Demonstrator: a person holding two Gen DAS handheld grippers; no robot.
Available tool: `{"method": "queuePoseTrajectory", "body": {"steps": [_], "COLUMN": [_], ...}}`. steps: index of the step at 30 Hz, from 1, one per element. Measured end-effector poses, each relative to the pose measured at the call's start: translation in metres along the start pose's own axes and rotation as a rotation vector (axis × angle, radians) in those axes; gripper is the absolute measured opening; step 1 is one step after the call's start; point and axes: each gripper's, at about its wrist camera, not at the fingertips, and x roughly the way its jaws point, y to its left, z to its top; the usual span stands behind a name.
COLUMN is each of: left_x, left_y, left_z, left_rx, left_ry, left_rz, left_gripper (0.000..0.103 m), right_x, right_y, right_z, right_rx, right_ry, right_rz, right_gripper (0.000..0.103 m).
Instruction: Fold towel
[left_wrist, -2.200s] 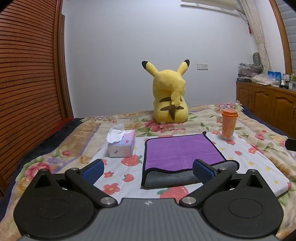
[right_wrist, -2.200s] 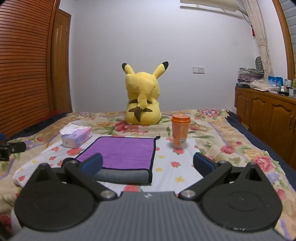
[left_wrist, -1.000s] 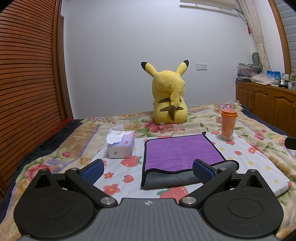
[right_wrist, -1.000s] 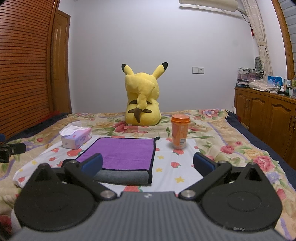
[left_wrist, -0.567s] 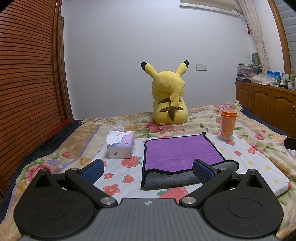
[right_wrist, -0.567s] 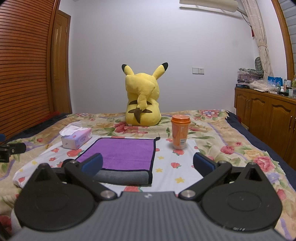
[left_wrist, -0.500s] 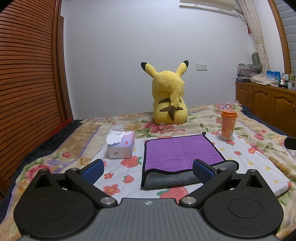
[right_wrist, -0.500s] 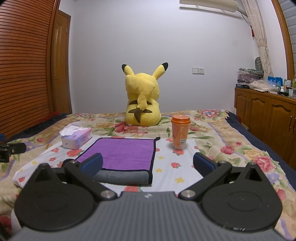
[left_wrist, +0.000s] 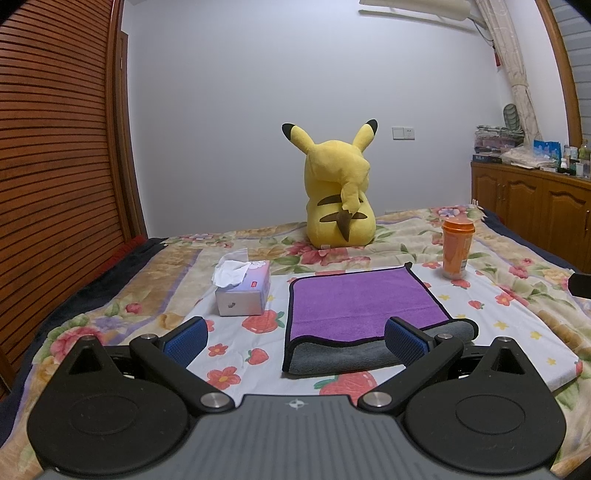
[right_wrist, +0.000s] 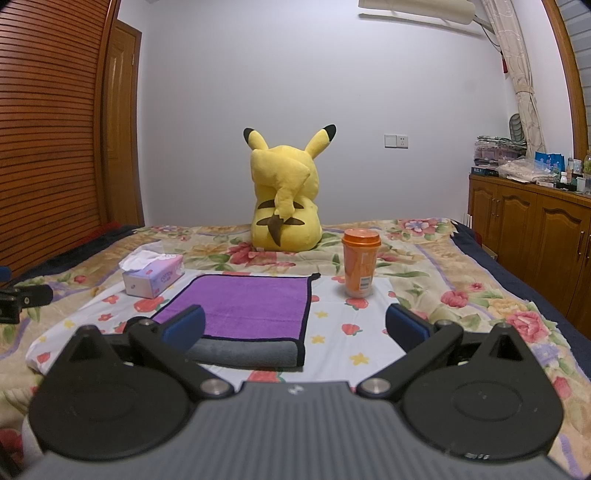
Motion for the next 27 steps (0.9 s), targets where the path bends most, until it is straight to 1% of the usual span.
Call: {"method": "queuePoseTrajectory", "body": {"steps": [3, 8, 10, 16, 27], "left_x": [-0.003, 0.0, 0.002, 0.013, 0.03], "left_y": [-0.005, -0.005, -0.004, -0.005, -0.007], "left_z": [0.008, 0.0, 0.0, -0.002, -0.002], "left_rx": [0.002, 0.004, 0.011, 0.017, 0.03], "left_ry": [0.003, 0.008, 0.02, 0.063, 0.124], "left_rz": [-0.001, -0.003, -0.007, -0.021, -0.037], "left_gripper": [0.103, 0.103, 0.103, 0.103, 0.103], "right_x": [0.0, 0.004, 0.002, 0.014, 0.027], "right_y": [0.0, 0.003, 0.005, 0.013, 0.016], "right_z": [0.0, -0.002, 0.0, -0.003, -0.004], "right_rx": [0.0, -0.002, -0.006, -0.032, -0.054], "right_ry": [0.0, 0.005, 0.012, 0.03, 0.054], "right_rz": [0.0, 0.0, 0.001, 0.013, 0.023], "right_gripper": [0.103, 0.103, 0.103, 0.103, 0.103]}}
